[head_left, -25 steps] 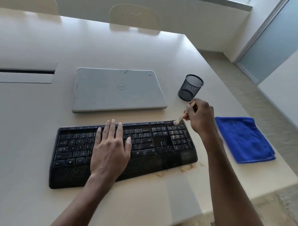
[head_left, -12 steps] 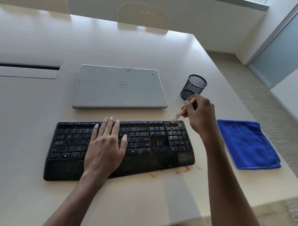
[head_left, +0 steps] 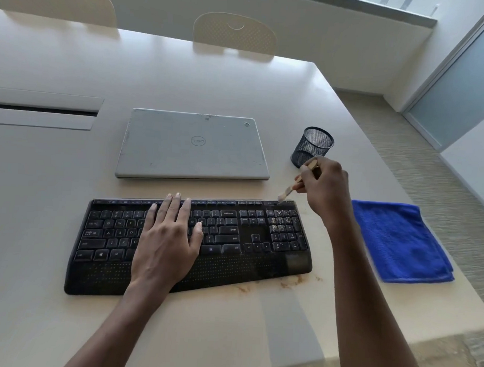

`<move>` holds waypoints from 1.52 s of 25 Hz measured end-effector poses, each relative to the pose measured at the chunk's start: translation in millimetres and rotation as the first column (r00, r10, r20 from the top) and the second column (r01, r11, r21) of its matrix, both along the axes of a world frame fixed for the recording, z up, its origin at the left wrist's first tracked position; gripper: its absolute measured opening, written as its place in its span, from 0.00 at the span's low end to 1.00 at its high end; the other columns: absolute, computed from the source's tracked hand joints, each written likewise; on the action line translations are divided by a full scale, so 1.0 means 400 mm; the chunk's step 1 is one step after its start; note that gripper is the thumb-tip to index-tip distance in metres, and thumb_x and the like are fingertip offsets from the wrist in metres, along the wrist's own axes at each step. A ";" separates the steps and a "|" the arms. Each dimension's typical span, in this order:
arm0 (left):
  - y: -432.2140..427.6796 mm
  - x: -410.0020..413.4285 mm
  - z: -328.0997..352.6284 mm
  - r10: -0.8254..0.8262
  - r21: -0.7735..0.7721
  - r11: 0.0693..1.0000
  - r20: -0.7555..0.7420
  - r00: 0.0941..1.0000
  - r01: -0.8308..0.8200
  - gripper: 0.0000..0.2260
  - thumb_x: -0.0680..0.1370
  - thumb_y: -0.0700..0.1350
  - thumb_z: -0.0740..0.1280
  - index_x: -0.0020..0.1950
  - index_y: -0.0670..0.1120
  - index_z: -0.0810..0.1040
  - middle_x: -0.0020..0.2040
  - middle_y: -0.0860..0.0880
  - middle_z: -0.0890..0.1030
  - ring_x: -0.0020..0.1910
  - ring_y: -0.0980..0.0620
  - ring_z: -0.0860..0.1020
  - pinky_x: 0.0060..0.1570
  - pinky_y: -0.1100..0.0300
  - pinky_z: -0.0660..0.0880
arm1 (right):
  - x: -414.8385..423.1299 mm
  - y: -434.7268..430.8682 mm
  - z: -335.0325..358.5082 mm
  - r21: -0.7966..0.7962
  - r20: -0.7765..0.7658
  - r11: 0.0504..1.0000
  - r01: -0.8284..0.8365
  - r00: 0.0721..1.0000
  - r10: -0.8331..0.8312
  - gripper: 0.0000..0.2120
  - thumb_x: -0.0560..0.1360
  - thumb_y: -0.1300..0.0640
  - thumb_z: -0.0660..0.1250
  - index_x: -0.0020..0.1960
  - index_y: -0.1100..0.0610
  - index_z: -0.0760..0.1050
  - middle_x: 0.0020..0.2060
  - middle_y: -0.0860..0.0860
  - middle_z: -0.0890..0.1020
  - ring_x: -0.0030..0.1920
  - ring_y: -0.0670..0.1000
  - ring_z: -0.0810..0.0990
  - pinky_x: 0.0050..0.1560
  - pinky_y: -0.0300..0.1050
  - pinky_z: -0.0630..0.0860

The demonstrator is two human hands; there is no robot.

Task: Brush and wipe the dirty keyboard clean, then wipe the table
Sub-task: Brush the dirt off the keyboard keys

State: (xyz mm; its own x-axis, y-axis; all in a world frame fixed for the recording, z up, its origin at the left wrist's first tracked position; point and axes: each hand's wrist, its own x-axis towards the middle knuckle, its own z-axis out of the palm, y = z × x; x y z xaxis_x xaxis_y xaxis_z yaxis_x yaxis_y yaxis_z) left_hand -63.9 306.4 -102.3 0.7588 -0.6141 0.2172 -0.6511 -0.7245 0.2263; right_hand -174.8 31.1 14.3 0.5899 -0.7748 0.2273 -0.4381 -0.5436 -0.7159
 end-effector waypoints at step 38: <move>0.002 0.000 0.003 -0.001 -0.013 1.000 0.002 1.000 0.001 0.31 0.83 0.59 0.53 0.80 0.43 0.68 0.80 0.41 0.68 0.82 0.44 0.63 0.81 0.43 0.58 | -0.048 0.041 0.008 -0.005 -0.026 1.000 -0.016 1.000 0.016 0.06 0.82 0.63 0.66 0.48 0.59 0.80 0.39 0.54 0.86 0.35 0.48 0.87 0.42 0.45 0.86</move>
State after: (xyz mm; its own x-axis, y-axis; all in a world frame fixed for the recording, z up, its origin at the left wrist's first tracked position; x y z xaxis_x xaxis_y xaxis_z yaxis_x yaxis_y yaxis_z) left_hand -63.9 307.3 -101.2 0.7576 -0.6122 0.2264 -0.6524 -0.7207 0.2344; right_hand -194.1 47.7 17.5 0.6080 -0.7640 0.2158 -0.4480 -0.5546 -0.7013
